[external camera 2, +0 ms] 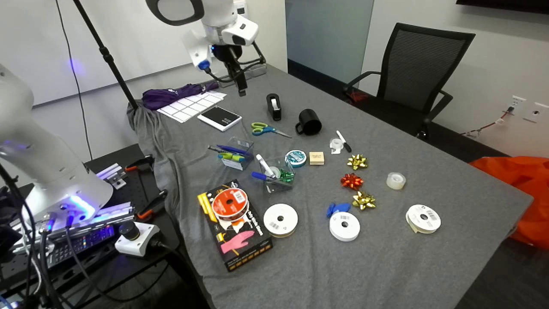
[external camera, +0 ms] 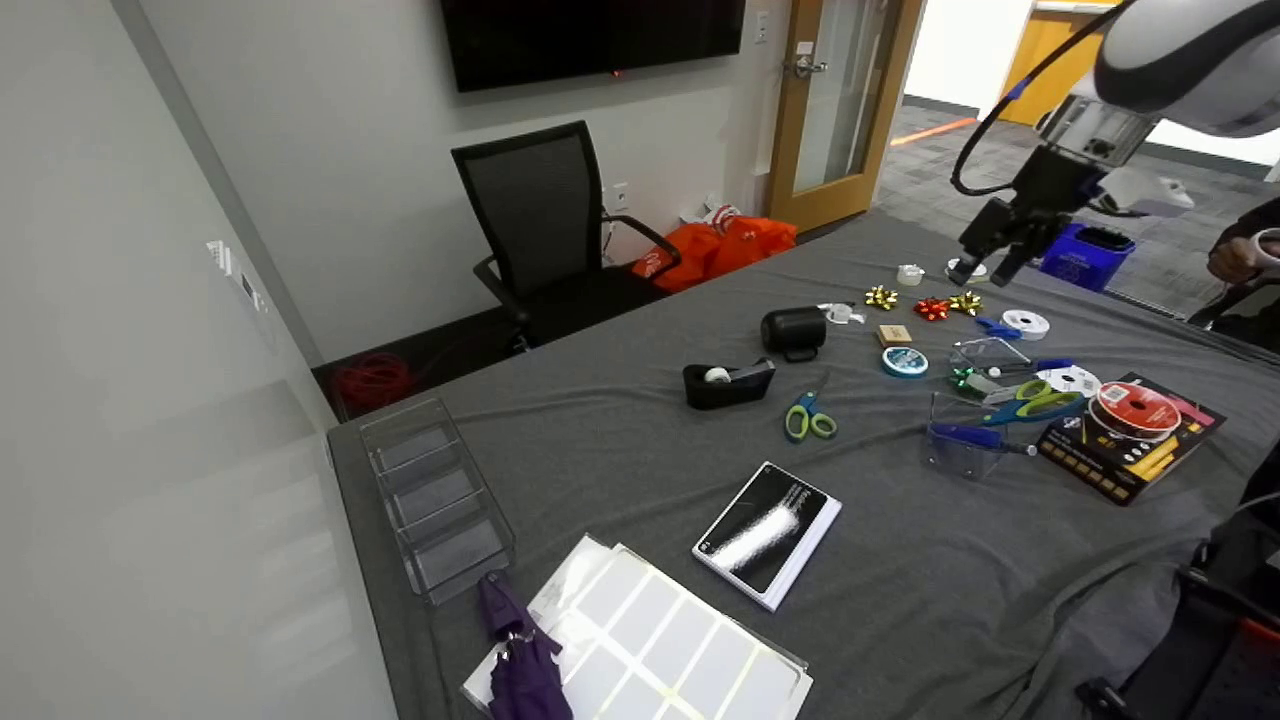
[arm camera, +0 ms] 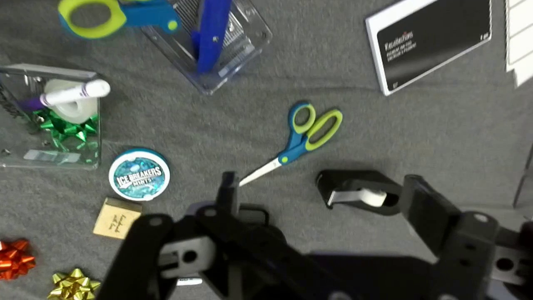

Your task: Place the black mug upright.

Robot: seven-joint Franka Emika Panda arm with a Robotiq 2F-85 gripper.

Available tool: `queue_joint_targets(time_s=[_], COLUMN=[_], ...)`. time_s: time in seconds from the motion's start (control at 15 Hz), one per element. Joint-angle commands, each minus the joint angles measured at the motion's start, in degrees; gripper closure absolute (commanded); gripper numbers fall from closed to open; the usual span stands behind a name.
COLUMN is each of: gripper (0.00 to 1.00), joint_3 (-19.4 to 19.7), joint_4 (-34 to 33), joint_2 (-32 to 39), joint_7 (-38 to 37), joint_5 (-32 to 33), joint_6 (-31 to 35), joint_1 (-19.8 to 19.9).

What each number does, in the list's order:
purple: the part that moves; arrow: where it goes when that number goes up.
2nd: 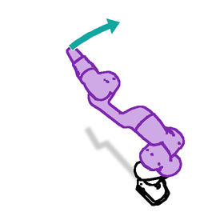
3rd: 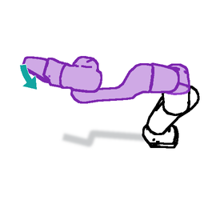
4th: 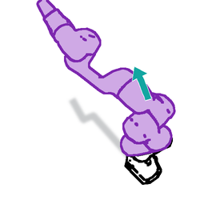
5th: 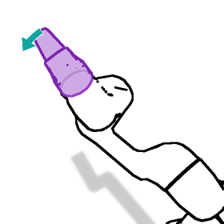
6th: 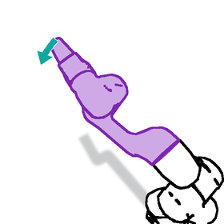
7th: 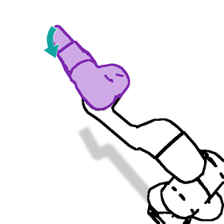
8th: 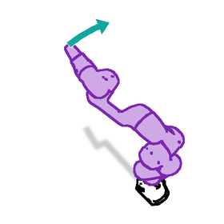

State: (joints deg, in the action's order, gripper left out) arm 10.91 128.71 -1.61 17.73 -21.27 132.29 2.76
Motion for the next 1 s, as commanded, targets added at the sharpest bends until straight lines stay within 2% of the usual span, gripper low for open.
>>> queue_joint_targets(time_s=[0.0,0.2,0.47,0.6,0.67,0.93], gripper=[0.00,0.00,0.00,0.00,0.00,0.00], joint_3=[-1.34,-3.83,-8.07,-8.71,-8.92,-9.68], joint_4=[-8.05,-14.43,-22.40,-24.96,-21.26,-24.16], joint_2=[10.23,18.20,26.93,30.06,26.43,29.75], joint_7=[5.56,10.81,15.33,14.51,12.90,12.81], joint_5=[-10.87,-19.05,-24.95,-23.01,-21.92,-21.63], joint_6=[4.86,8.98,12.25,14.16,12.87,14.20], joint_1=[2.17,5.14,9.38,9.96,10.02,10.66])
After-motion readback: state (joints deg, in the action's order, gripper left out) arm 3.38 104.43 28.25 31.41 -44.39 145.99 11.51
